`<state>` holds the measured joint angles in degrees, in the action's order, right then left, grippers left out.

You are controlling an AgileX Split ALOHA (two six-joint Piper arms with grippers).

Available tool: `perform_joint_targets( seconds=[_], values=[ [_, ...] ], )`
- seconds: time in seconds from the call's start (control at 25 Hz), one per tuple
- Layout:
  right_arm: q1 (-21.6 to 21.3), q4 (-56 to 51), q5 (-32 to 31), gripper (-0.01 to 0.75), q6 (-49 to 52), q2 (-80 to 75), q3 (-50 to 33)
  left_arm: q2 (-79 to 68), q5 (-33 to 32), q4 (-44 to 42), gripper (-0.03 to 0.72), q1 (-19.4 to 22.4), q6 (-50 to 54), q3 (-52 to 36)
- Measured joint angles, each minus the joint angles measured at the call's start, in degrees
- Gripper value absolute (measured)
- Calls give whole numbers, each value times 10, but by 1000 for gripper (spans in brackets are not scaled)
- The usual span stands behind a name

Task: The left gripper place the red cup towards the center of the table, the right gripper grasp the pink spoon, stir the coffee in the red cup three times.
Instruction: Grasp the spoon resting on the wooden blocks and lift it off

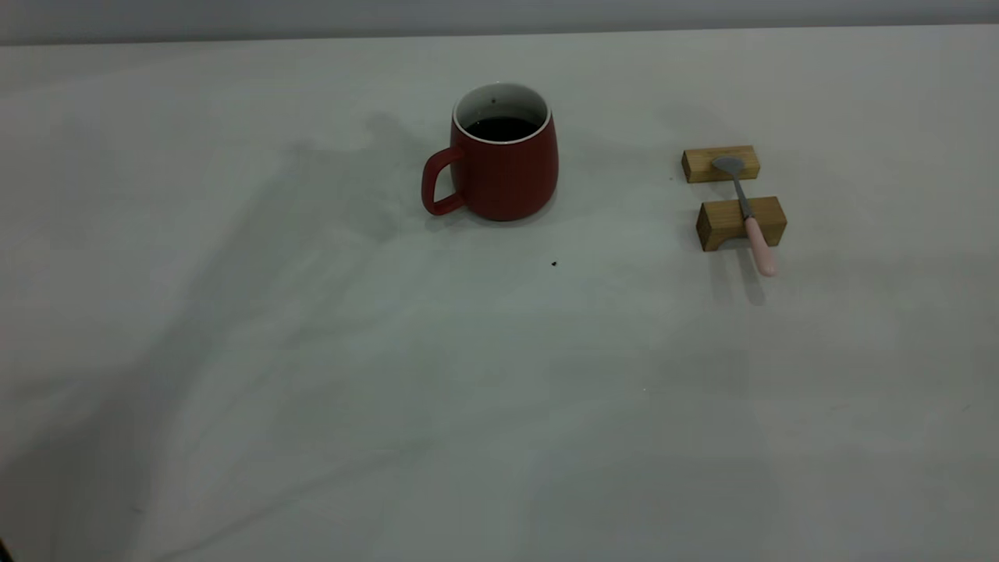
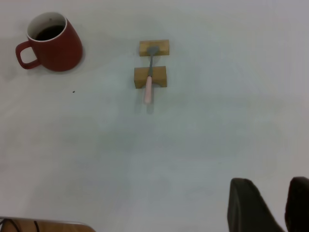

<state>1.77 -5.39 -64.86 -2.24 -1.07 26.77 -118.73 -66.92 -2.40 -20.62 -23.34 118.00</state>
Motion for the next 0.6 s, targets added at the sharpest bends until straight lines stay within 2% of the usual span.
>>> perform_joint_targets(
  seconds=[0.16,0.28,0.4,0.6],
  values=[
    [0,0,0,237,0,0,0,122,0,-22,443,0,94,-7],
    [0,0,0,237,0,0,0,218,0,-23,443,0,133,-54],
    [0,0,0,237,0,0,0,316,0,-23,443,0,172,-137],
    [0,0,0,237,0,0,0,462,0,-23,443,0,212,-324]
  ],
)
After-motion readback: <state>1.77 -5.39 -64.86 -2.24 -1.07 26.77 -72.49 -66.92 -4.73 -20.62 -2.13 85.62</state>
